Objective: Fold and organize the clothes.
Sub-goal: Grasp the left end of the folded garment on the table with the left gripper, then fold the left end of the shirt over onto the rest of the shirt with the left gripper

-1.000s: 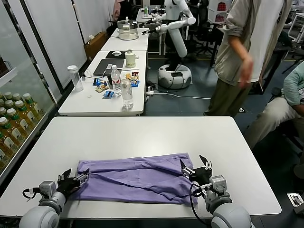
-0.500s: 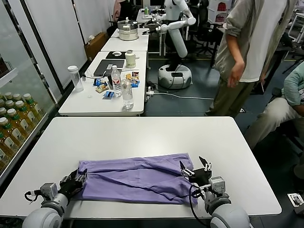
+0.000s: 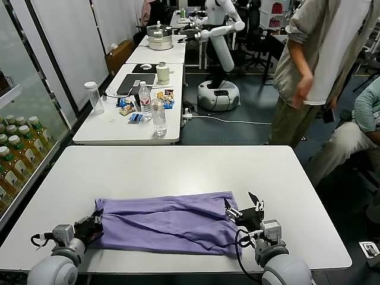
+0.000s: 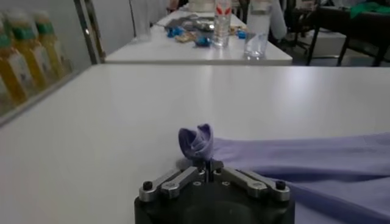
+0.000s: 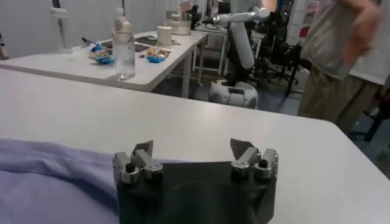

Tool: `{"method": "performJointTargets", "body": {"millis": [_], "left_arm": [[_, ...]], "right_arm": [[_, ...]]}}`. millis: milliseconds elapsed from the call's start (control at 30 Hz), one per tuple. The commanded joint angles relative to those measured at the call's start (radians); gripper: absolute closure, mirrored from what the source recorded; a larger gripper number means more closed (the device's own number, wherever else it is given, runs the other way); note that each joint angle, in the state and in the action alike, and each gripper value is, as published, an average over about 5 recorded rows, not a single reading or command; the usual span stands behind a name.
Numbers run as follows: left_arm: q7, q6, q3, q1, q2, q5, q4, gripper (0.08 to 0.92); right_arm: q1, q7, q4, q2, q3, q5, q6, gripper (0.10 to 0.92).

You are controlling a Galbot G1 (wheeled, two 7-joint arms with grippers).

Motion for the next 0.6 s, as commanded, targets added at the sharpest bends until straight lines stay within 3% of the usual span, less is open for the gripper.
{"method": "performJointTargets", "body": {"millis": [33,233,400,600], "left_arm": [[-0.016,-0.005,-0.186,0.021,0.072,0.181,0.010,0.892],[-0.013,-0.011,-0.306,0.062,0.121,0.252,0.040,0.892],[-0.010,-0.014,-0.316,0.061,0.142,0.261,0.029,0.892],[0.005,0.025,-0.217,0.072,0.101,0.060,-0.152,0.892]], "right_arm": [[0.036,-0.005,-0.012,-0.001,-0.013,-0.009,0.000,0.203],[0.061,-0.013,-0.029,-0.002,-0.034,-0.009,0.002,0.203],[0.061,-0.014,-0.040,-0.004,-0.032,-0.009,0.004,0.203],[0.044,-0.013,-0.026,-0.007,-0.011,-0.009,0.003,0.203]]}}
